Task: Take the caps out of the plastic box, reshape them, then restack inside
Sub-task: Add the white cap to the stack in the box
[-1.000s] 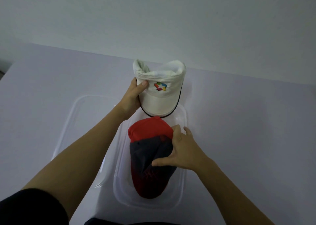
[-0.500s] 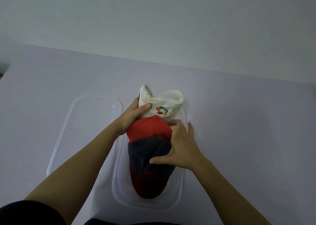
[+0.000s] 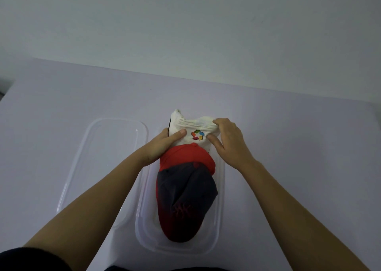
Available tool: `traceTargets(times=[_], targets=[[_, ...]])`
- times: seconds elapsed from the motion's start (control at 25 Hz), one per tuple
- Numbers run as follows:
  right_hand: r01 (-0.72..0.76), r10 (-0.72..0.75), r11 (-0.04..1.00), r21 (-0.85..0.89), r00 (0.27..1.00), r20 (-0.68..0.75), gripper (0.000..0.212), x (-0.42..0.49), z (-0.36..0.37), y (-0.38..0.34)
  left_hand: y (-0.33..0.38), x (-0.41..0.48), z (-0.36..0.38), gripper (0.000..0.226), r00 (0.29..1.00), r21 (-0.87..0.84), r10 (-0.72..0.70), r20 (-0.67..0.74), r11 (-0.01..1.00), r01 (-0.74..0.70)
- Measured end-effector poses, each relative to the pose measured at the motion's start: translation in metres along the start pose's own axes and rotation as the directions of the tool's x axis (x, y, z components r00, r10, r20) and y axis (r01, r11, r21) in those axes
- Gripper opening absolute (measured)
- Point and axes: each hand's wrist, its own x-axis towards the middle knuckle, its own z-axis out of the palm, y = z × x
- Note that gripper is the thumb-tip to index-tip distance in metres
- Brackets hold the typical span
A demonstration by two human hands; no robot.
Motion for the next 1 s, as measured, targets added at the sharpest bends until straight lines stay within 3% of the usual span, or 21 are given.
traceTargets(times=[0.12,0.24,0.4,0.56,0.76,0.88,1.0], targets=[[-0.057,0.054,0.994,-0.091,0.998,-0.026,0.044,-0.001,0.007,0.003,0.003,0.0,0.0,0.084,0.997,0.236,-0.01,-0.071,0.971,0.027],[-0.087,0.085,0.99,-0.108,0.996,-0.022,0.041,0.001,0.01,0.002,0.001,-0.003,0.003,0.076,0.984,0.259,0.112,-0.135,0.963,-0.074],[-0.057,0.053,0.985,-0.165,0.998,-0.025,0.044,-0.002,0.012,0.001,0.001,-0.005,0.002,0.07,0.981,0.347,0.157,-0.118,0.932,-0.107],[-0.082,0.08,0.996,-0.034,0.995,-0.055,0.049,-0.004,0.02,0.001,0.0,-0.004,-0.002,0.054,0.971,0.431,0.209,-0.116,0.891,-0.14],[-0.121,0.119,0.993,-0.016,0.988,-0.1,0.044,-0.01,0.032,-0.005,0.002,0.004,-0.013,0.054,0.872,0.77,0.476,-0.113,0.597,-0.226],[-0.121,0.121,0.993,0.006,0.984,-0.127,0.046,-0.012,0.038,-0.004,0.0,0.007,-0.02,0.066,0.844,0.797,0.529,-0.089,0.547,-0.258],[-0.112,0.111,0.994,0.003,0.981,-0.156,0.05,-0.018,0.049,-0.001,-0.006,0.006,-0.022,0.066,0.836,0.76,0.545,-0.06,0.568,-0.316]])
